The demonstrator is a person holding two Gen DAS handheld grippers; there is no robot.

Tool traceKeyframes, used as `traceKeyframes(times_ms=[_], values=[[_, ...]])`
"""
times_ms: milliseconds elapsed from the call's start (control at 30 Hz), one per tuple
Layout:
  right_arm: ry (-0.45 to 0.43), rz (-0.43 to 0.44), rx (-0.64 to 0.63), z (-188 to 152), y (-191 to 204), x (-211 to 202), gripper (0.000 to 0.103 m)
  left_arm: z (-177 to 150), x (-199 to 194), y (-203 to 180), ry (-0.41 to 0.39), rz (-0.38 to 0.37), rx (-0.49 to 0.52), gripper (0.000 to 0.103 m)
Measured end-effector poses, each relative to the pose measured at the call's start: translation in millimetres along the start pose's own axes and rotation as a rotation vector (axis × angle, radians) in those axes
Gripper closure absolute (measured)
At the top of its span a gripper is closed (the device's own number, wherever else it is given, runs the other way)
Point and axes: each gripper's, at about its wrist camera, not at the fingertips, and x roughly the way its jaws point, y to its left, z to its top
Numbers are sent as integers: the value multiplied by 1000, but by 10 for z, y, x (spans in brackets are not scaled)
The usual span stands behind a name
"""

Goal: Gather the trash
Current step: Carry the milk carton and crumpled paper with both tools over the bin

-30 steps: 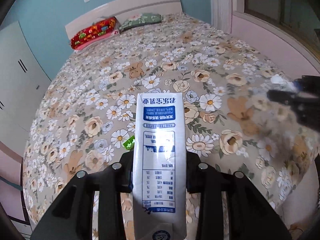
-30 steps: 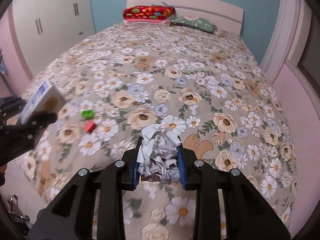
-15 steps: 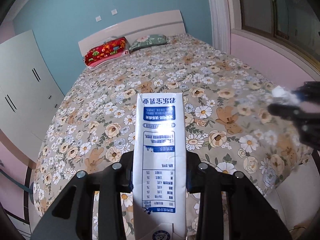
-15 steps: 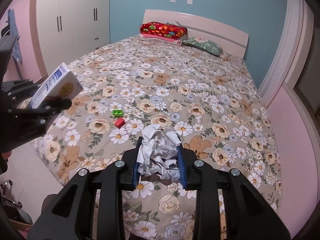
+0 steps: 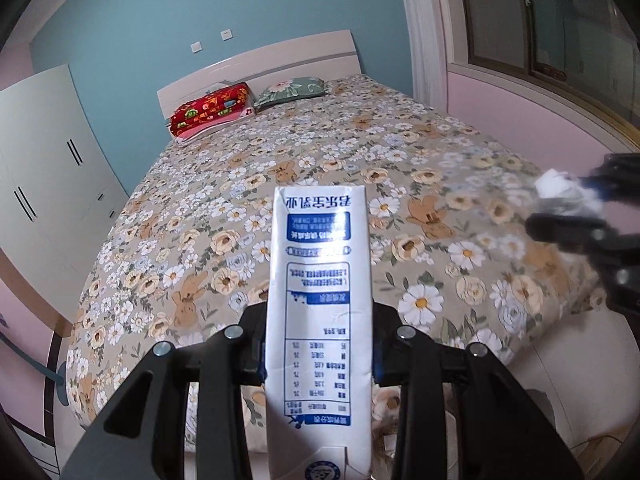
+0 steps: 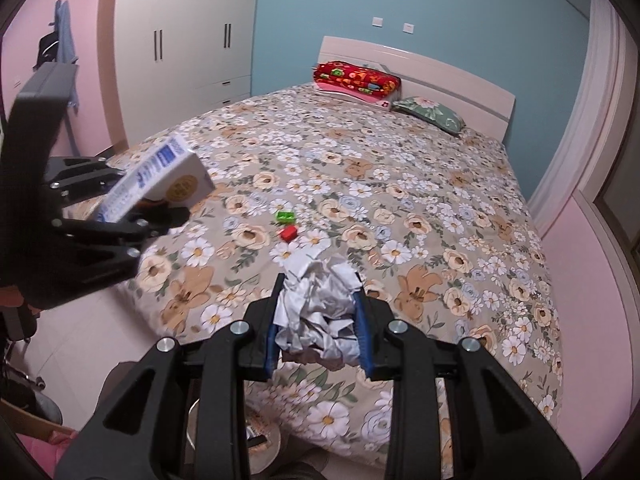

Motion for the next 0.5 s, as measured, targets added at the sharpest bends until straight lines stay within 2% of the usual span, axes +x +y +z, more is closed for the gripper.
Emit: traceKeyframes(times_ms=[233,500], values=[[8,7,-27,-246,244,-144,71,-360,-65,-137,25,-33,20,65],[40,39,-31,-596,424,-116,71,-756,-58,-197,60,-59,22,65]])
